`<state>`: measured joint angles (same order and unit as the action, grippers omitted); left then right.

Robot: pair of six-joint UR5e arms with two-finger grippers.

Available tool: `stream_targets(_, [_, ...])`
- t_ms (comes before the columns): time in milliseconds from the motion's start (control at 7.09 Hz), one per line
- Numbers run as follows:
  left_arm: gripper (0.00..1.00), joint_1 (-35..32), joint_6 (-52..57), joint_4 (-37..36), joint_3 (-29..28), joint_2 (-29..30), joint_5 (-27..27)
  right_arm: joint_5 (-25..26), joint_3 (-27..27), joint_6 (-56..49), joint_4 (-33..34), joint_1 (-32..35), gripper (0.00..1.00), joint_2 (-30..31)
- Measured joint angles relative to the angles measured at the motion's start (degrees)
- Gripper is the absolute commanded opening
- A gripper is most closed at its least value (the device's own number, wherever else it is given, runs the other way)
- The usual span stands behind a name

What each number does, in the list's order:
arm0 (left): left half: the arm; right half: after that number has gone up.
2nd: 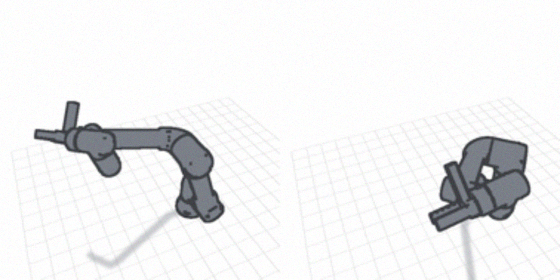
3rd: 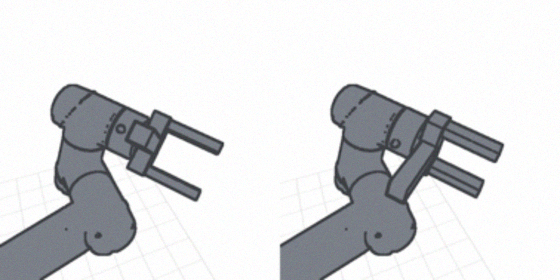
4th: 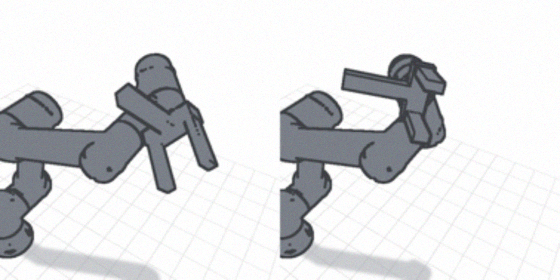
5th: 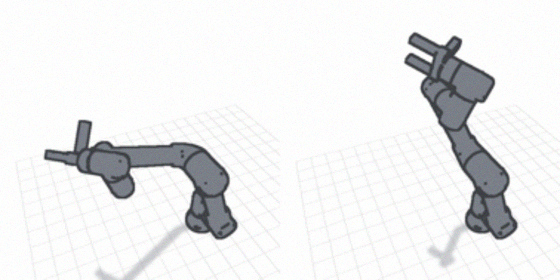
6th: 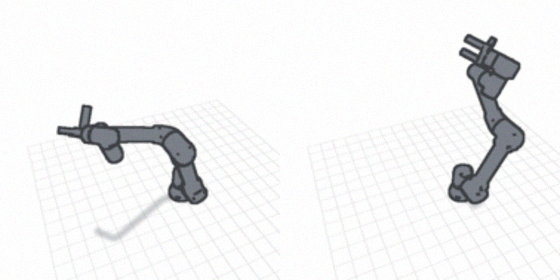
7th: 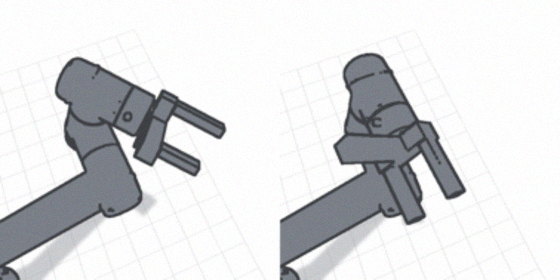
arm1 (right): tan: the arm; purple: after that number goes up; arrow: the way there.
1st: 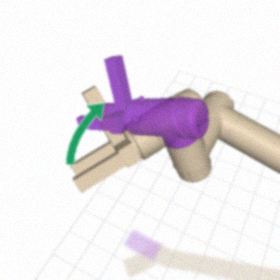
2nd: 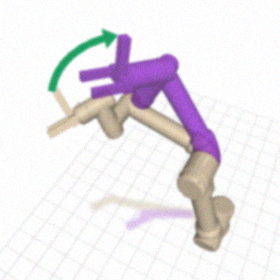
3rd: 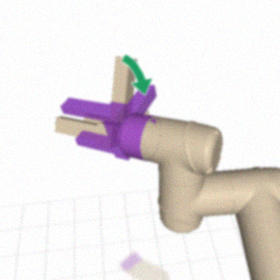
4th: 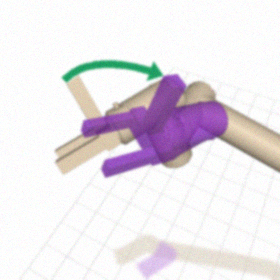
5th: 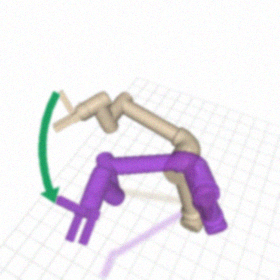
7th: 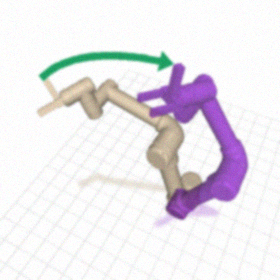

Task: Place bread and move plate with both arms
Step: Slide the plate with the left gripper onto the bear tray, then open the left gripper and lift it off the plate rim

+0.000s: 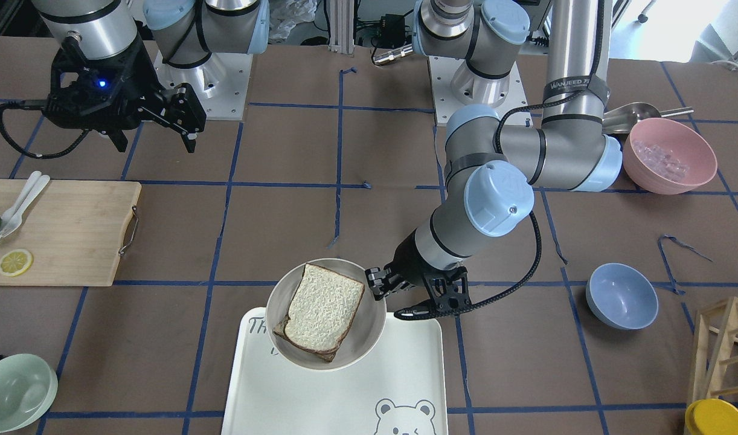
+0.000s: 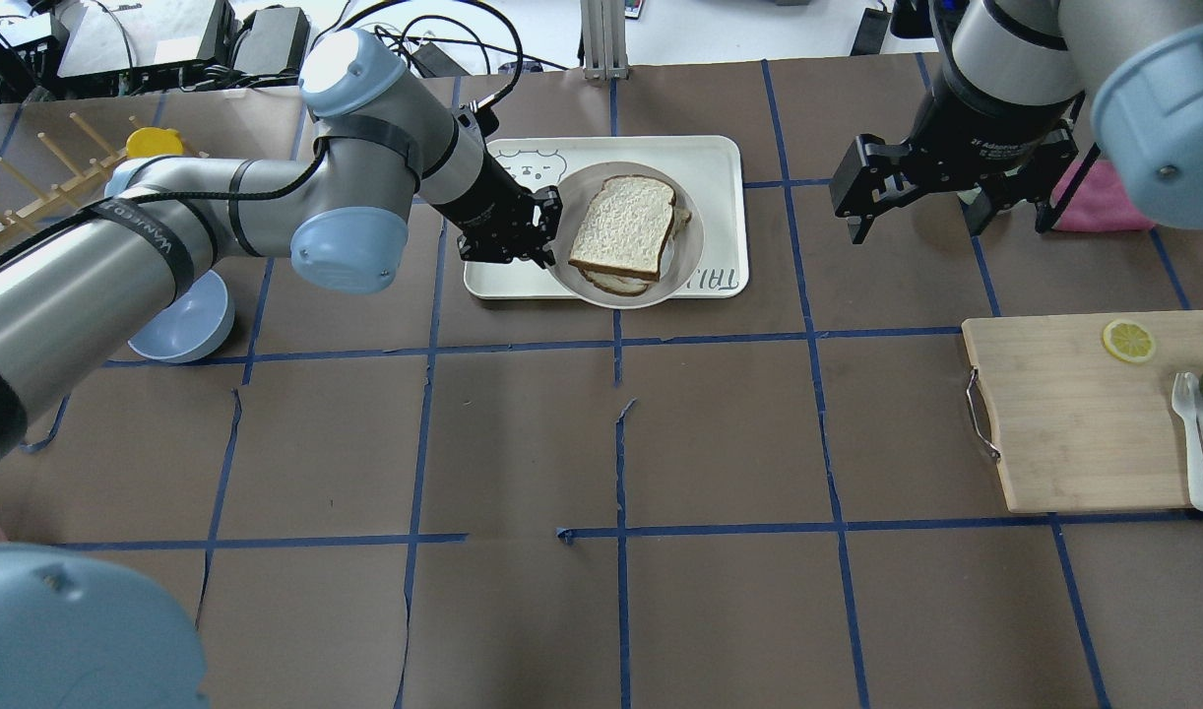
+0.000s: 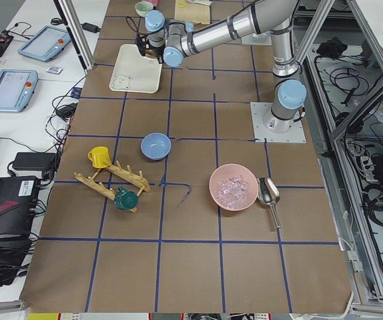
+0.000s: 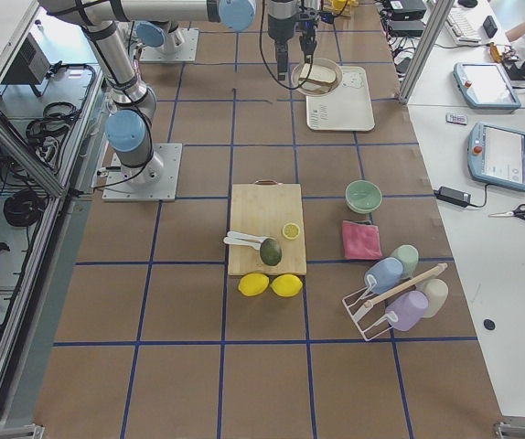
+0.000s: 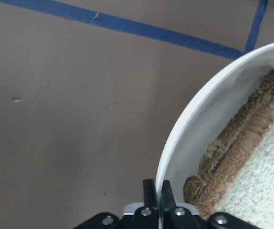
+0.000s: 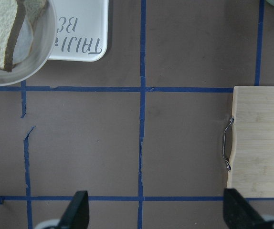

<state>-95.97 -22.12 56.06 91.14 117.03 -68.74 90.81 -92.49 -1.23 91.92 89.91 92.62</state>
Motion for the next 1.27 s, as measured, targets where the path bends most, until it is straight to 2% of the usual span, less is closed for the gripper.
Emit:
stream_targets(282, [0.0,1.3,0.0,0.2,-5.4,5.6,0.6,0.2,0.0,0.0,-0.5,0.0,1.0,-0.1])
stream_targets(705, [0.0,2.9,-0.3,0.3,-7.9,10.0,1.6,0.6,-0.2,0.0,-0.8,0.0,1.0,-0.1])
stream_targets(846, [0.06,3.1,-0.5,0.3,-8.2,10.8,1.4,0.7,-0.2,-0.1,-0.8,0.0,1.0,-0.1])
stream_targets(987, [0.57,3.1,-0.6,0.3,-8.1,11.4,1.3,0.7,-0.2,-0.1,-0.8,0.0,1.0,-0.1])
stream_targets(1128, [0.63,3.1,-0.7,0.3,-8.0,11.7,1.2,0.7,-0.2,-0.1,-0.8,0.0,1.0,-0.1])
stream_targets(1269, [0.63,3.2,-0.6,0.6,-8.0,11.5,1.1,0.7,-0.3,-0.2,-0.8,0.0,1.0,-0.1])
